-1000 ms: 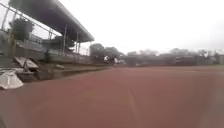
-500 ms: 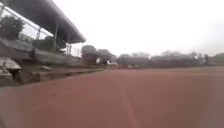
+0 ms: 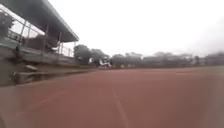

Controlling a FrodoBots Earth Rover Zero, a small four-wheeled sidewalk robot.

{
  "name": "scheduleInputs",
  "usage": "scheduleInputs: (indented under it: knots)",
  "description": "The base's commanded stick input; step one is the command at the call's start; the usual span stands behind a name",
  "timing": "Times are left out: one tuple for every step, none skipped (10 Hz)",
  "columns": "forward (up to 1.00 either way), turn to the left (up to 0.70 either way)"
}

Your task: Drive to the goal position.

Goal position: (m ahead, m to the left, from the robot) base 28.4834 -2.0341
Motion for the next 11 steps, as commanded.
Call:
scheduleInputs:
  knots:
    - [1.00, 0.00]
    - [1.00, 0.00]
    - [1.00, 0.00]
    - [1.00, 0.00]
    - [1.00, 0.00]
    - [1.00, 0.00]
    - [1.00, 0.00]
    - [1.00, 0.00]
    - [1.00, 0.00]
    - [1.00, 0.00]
    - [1.00, 0.00]
